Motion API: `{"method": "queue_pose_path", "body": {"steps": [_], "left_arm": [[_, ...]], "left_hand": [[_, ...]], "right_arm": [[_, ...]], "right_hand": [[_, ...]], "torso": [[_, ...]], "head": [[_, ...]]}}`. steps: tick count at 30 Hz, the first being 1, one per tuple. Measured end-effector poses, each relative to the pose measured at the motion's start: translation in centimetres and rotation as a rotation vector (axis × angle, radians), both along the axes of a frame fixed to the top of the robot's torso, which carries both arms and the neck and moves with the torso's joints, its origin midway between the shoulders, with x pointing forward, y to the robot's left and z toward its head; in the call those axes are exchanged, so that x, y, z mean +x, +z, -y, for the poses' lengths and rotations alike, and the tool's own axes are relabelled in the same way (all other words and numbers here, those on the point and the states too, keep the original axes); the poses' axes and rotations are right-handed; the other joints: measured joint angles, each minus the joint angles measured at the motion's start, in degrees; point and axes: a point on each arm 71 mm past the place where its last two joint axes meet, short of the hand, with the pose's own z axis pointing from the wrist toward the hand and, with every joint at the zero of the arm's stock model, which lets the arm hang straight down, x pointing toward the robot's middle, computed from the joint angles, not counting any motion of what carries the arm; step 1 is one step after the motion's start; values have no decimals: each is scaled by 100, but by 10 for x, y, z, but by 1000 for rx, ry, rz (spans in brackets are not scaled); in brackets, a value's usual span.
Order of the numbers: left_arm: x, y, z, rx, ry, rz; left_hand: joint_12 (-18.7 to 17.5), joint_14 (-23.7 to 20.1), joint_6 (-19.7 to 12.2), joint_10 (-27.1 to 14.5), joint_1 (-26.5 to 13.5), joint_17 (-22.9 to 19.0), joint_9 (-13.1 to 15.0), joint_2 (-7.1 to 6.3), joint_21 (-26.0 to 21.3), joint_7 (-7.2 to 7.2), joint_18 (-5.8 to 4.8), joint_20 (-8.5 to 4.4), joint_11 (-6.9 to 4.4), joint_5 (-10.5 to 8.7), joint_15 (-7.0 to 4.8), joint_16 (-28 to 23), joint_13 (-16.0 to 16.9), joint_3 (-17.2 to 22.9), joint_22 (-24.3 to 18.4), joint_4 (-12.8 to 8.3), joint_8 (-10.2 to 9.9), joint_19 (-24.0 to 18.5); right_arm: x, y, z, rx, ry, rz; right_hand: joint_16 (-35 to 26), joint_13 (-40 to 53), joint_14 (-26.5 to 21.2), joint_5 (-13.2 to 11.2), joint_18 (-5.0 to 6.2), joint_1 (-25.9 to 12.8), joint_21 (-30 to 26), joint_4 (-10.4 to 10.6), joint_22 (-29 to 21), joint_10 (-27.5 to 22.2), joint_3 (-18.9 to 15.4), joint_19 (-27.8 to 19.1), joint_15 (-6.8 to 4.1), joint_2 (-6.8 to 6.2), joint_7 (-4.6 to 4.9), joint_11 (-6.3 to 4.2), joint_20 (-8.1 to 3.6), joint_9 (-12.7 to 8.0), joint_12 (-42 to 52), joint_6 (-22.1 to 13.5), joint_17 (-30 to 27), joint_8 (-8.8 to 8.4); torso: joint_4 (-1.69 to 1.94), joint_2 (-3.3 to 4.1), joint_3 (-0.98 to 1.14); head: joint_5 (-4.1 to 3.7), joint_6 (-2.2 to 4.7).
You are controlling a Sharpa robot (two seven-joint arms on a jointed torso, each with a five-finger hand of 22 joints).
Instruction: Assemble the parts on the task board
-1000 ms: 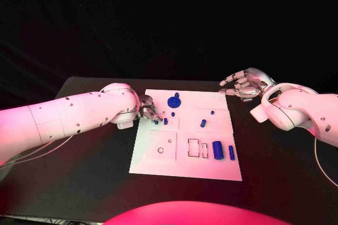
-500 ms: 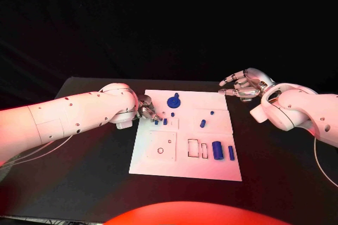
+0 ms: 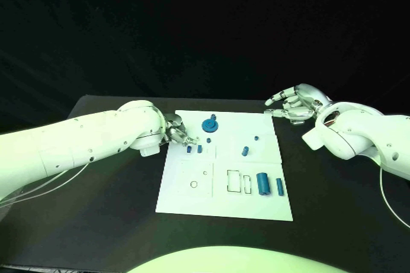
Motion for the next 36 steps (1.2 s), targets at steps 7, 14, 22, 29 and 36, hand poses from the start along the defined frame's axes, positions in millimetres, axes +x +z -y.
{"method": "queue_pose_path", "body": {"steps": [7,14,22,29,36], "left_arm": [[3,8,-1,-141,63,5],[6,14,2,-241,65,63],[7,20,19,-284,-78,257],[5,21,37,-231,-276,444],[6,14,53,-145,-420,540]], "left_hand": [[-773,9,-530,-958,-210,0,-142,-77,-301,219,1,74,191,0,95,0,-1171,-683,0,141,-310,11],[-1427,6,-1090,-1980,599,0,-585,-68,-954,535,227,295,494,0,400,-382,-2076,-1027,-602,63,-766,-282],[-2341,-628,-1476,-2830,2329,-442,-1429,-302,-2044,717,497,504,711,27,611,-1448,-2908,-199,-1970,-434,-1318,-996],[-2939,-871,-1357,-2999,2482,-1007,-1891,-583,-2038,624,496,483,697,27,585,-1709,-3528,234,-1910,-641,-1454,-1036],[-3111,-867,-1193,-3029,2433,-1075,-2107,-684,-1864,587,496,461,666,27,581,-1658,-3751,319,-1681,-695,-1544,-928]], "right_arm": [[1,0,0,-1,-2,1],[1,0,1,-1,-2,1],[1,0,1,-1,-4,4],[1,0,2,0,-3,8],[1,0,1,0,1,10]], "right_hand": [[-21,-20,0,0,0,0,0,0,-1,0,0,0,0,0,0,0,0,0,-31,0,0,0],[-134,-135,0,0,0,0,-158,0,-1,-80,0,-106,0,0,0,0,1,0,-180,0,0,0],[-621,-756,0,0,137,31,-771,0,-30,-493,0,-467,0,31,16,0,4,-5,-954,-59,4,22],[-720,-899,0,0,137,46,-894,-1,-102,-554,1,-512,0,46,16,0,0,-5,-1121,-59,4,23],[-720,-899,0,0,137,69,-893,-1,-102,-554,1,-512,0,22,16,0,0,-5,-1121,-59,3,23]], "torso": [[3,-2,3],[15,-5,8],[15,-7,4],[4,-1,0],[0,10,-2]], "head": [[-11,18],[-33,37],[-41,65],[-43,86],[-60,95]]}}
